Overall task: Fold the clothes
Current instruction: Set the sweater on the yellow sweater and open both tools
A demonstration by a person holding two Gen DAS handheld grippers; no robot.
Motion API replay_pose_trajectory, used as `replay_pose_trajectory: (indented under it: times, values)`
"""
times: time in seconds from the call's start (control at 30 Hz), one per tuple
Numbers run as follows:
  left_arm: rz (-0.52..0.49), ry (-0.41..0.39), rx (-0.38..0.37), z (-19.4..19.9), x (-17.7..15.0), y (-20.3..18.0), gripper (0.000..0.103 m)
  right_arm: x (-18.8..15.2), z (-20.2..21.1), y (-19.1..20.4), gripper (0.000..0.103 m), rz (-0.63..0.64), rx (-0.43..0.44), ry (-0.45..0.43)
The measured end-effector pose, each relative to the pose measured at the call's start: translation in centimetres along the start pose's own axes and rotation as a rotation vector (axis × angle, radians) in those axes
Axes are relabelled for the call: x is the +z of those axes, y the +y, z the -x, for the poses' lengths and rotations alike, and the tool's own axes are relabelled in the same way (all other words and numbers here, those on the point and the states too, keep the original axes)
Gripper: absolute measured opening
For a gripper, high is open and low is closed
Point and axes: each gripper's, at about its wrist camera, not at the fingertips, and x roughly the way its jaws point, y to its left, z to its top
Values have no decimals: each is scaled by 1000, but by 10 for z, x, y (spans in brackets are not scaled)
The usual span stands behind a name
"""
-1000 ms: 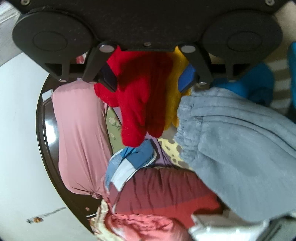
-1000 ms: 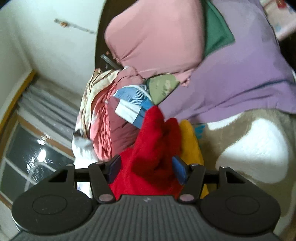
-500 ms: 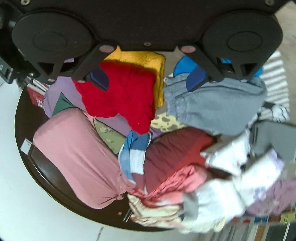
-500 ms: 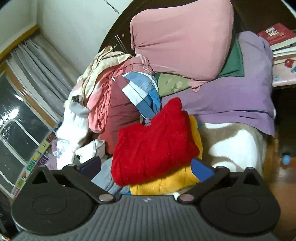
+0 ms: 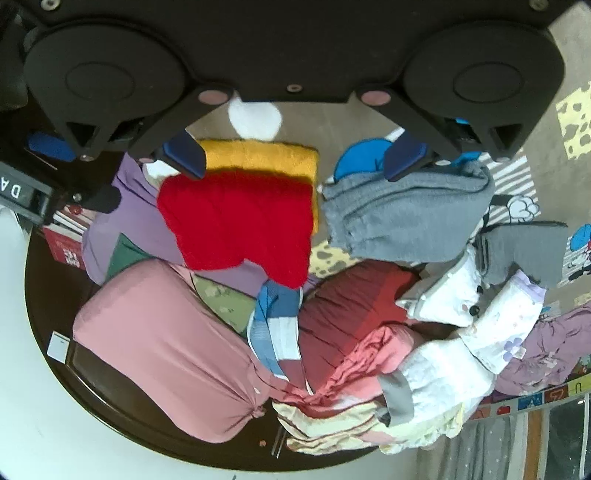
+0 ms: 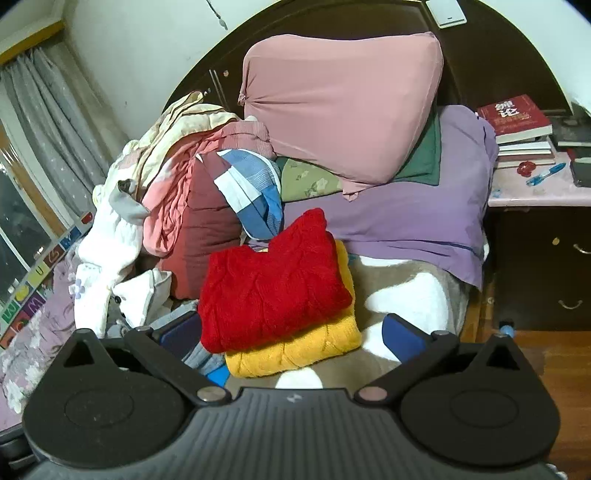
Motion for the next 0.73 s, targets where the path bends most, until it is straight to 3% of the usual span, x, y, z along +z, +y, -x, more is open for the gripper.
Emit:
replay_pose_trajectory:
  times: [0.4,0.73]
  values:
    - [-30,1,23,22,-10,-10,103,-5,17,3,103,34,-57,24]
    - [-80,-5,33,38,-17,-22,103,-13,25,1,103,5,-45,60]
